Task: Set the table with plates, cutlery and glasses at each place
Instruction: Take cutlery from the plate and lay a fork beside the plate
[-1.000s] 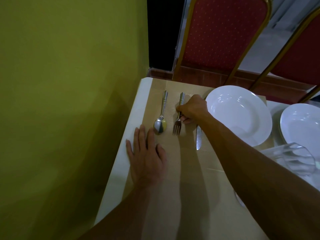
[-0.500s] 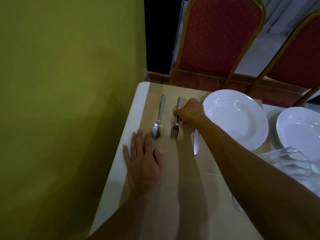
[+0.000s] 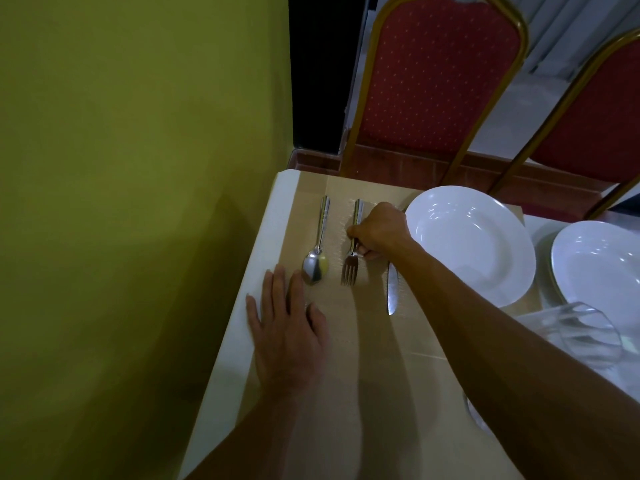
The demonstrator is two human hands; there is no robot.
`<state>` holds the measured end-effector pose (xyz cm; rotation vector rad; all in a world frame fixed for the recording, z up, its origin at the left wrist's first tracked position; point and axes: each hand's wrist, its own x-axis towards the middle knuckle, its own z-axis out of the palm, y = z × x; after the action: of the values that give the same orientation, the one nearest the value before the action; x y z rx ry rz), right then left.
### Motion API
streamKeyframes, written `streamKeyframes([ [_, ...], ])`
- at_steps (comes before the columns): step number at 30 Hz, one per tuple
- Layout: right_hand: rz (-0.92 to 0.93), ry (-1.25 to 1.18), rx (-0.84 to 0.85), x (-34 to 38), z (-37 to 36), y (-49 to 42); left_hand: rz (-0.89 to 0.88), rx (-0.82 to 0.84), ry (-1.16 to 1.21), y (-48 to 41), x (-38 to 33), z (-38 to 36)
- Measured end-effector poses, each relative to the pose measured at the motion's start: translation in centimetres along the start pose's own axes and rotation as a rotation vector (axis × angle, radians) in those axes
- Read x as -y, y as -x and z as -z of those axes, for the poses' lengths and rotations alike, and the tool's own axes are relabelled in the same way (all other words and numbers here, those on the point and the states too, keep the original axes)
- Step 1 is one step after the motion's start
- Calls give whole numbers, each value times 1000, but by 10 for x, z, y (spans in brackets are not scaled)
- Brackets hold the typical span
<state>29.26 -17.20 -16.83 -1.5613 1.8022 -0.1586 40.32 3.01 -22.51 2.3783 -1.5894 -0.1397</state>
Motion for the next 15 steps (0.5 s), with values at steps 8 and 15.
streamKeyframes([
  [8,-10,-4,-1,0,-2,-3,-2,-5,-3,1,0,-2],
  [15,-16,16,-5,2,-1,-2,-5,-7,-5,1,0,-2],
])
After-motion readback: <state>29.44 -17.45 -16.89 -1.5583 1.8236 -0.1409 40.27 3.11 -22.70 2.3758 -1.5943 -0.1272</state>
